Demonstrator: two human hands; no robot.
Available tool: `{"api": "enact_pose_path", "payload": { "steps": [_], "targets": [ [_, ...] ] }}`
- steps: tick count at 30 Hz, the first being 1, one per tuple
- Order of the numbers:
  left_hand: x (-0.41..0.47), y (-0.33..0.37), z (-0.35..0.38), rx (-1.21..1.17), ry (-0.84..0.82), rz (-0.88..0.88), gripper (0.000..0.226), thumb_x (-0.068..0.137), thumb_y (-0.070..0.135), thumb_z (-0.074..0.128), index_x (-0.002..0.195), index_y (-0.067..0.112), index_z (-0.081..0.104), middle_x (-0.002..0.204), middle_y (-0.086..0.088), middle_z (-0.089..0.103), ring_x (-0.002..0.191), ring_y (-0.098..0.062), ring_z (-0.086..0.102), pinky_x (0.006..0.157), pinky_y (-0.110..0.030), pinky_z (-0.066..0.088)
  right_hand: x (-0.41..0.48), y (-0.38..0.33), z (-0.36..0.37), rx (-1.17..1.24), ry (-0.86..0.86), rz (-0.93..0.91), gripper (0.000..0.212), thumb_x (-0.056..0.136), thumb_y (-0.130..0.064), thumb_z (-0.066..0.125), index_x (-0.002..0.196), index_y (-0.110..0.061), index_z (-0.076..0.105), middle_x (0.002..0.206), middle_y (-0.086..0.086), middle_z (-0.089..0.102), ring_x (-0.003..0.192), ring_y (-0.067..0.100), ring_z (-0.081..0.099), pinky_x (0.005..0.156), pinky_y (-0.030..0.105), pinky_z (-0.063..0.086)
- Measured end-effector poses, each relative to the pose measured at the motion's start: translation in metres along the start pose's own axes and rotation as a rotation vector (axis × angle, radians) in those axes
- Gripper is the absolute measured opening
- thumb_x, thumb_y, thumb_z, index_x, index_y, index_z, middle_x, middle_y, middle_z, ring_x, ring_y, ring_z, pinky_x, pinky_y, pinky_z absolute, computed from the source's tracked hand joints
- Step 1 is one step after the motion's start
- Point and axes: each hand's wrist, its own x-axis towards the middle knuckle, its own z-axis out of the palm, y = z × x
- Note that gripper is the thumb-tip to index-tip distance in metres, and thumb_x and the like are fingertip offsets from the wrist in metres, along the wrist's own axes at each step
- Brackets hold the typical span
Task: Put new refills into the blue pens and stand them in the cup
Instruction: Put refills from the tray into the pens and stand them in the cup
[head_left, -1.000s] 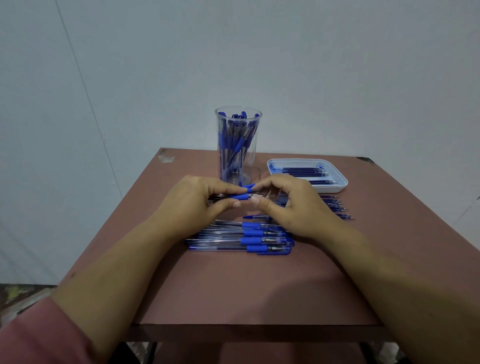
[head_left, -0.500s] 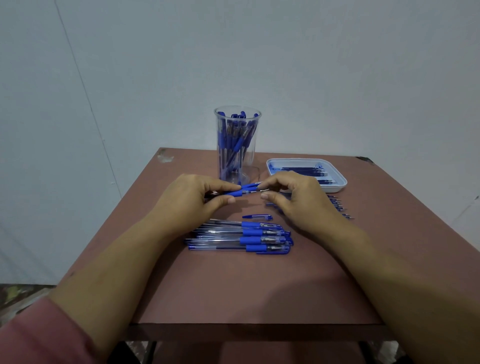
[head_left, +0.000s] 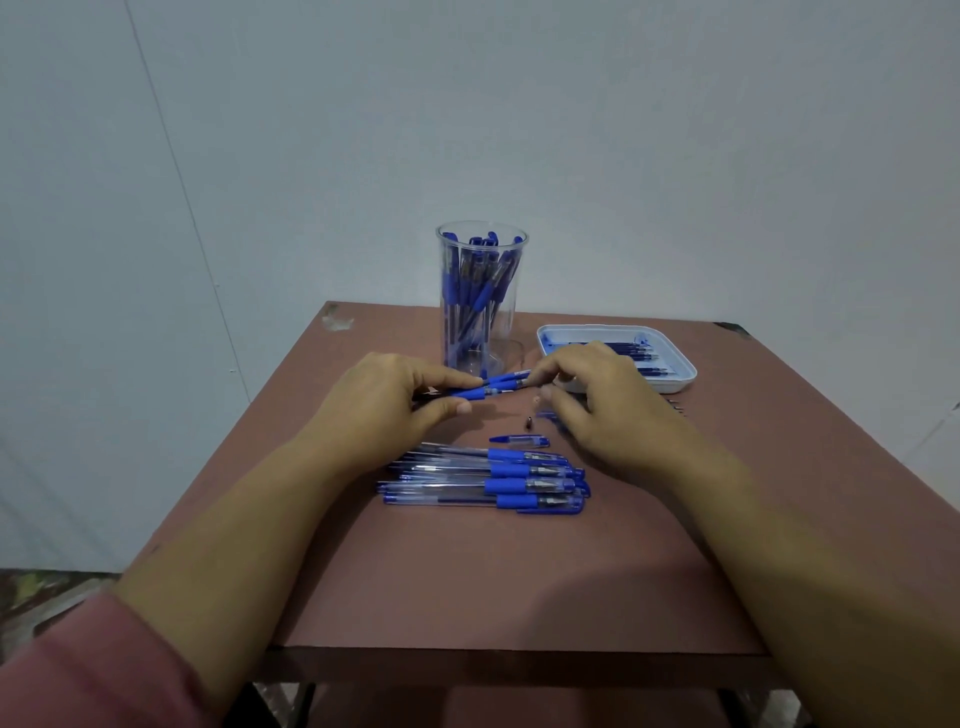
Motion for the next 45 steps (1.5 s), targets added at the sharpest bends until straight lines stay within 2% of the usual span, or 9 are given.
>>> {"api": "enact_pose_path", "payload": {
  "steps": [7, 11, 16, 21, 26, 31, 39, 42, 45],
  "targets": [
    [-0.001, 0.004, 0.001, -0.032, -0.010, 0.035, 0.029, 0.084, 0.033, 0.074, 0.109, 0.046, 0.069, 0.102, 0.020, 0.072, 0.091, 0.005, 0.065, 0.082, -0.028, 0.055, 0.001, -0.012, 0.011, 0.076, 0.061, -0.083, 0.017, 0.089, -0.026, 0.069, 0.104, -0.024, 0.074, 0.082, -0.019, 0.062, 0.086, 0.004, 0.054, 0.076, 0.018, 0.043],
    [0.000, 0.004, 0.001, -0.034, -0.007, 0.022, 0.028, 0.083, 0.034, 0.074, 0.109, 0.044, 0.070, 0.103, 0.020, 0.072, 0.092, 0.005, 0.064, 0.082, -0.029, 0.055, -0.004, -0.006, 0.002, 0.094, 0.081, -0.011, 0.011, 0.087, -0.018, 0.067, 0.096, -0.023, 0.069, 0.087, -0.017, 0.061, 0.089, 0.002, 0.056, 0.075, 0.018, 0.044],
    [-0.001, 0.006, 0.001, -0.029, -0.013, 0.042, 0.030, 0.083, 0.033, 0.075, 0.110, 0.044, 0.070, 0.101, 0.018, 0.073, 0.088, 0.001, 0.066, 0.079, -0.032, 0.055, -0.003, -0.012, 0.004, 0.132, 0.032, -0.080, 0.028, 0.087, -0.024, 0.070, 0.114, -0.030, 0.069, 0.092, -0.031, 0.056, 0.094, 0.001, 0.057, 0.083, 0.019, 0.046],
    [-0.001, 0.006, 0.001, -0.007, -0.012, 0.032, 0.029, 0.083, 0.034, 0.074, 0.110, 0.042, 0.070, 0.101, 0.017, 0.073, 0.087, 0.000, 0.066, 0.079, -0.029, 0.055, -0.003, -0.007, 0.007, 0.139, 0.064, -0.032, 0.015, 0.086, -0.014, 0.067, 0.098, -0.023, 0.070, 0.088, -0.021, 0.059, 0.087, 0.002, 0.058, 0.077, 0.023, 0.047],
    [-0.001, 0.007, 0.001, -0.015, -0.020, 0.029, 0.029, 0.082, 0.034, 0.074, 0.110, 0.044, 0.070, 0.100, 0.017, 0.073, 0.087, 0.000, 0.066, 0.079, -0.027, 0.054, -0.002, -0.009, 0.007, 0.119, 0.048, -0.101, 0.021, 0.087, -0.023, 0.070, 0.108, -0.027, 0.072, 0.086, -0.029, 0.057, 0.092, 0.002, 0.056, 0.079, 0.016, 0.045],
    [-0.001, 0.007, 0.001, -0.028, -0.019, 0.024, 0.028, 0.083, 0.035, 0.074, 0.109, 0.044, 0.070, 0.099, 0.018, 0.073, 0.085, 0.000, 0.065, 0.078, -0.029, 0.054, -0.002, -0.004, 0.007, 0.096, 0.080, -0.093, 0.019, 0.084, -0.021, 0.071, 0.101, -0.028, 0.072, 0.084, -0.030, 0.058, 0.089, 0.002, 0.055, 0.078, 0.022, 0.044],
    [-0.001, 0.005, 0.002, -0.034, -0.039, 0.017, 0.028, 0.083, 0.033, 0.074, 0.108, 0.045, 0.070, 0.099, 0.019, 0.073, 0.083, 0.000, 0.065, 0.078, -0.025, 0.053, -0.005, 0.002, 0.005, 0.050, 0.096, -0.109, 0.021, 0.087, -0.023, 0.071, 0.106, -0.030, 0.075, 0.081, -0.030, 0.057, 0.086, 0.003, 0.053, 0.076, 0.010, 0.039],
    [-0.001, 0.002, 0.000, -0.053, -0.023, 0.004, 0.027, 0.083, 0.032, 0.074, 0.106, 0.046, 0.070, 0.101, 0.021, 0.072, 0.090, 0.001, 0.065, 0.082, -0.026, 0.053, -0.012, 0.013, -0.003, 0.059, 0.129, -0.061, 0.021, 0.087, -0.022, 0.071, 0.105, -0.033, 0.074, 0.082, -0.029, 0.060, 0.086, 0.007, 0.055, 0.074, 0.016, 0.043],
    [-0.001, 0.000, -0.002, -0.058, -0.005, -0.024, 0.027, 0.083, 0.032, 0.075, 0.104, 0.048, 0.069, 0.098, 0.021, 0.072, 0.090, -0.003, 0.065, 0.082, -0.027, 0.053, -0.018, 0.032, -0.010, 0.065, 0.144, 0.009, 0.020, 0.086, -0.019, 0.071, 0.101, -0.031, 0.075, 0.085, -0.032, 0.061, 0.088, 0.015, 0.059, 0.080, 0.036, 0.050]
  ]
}}
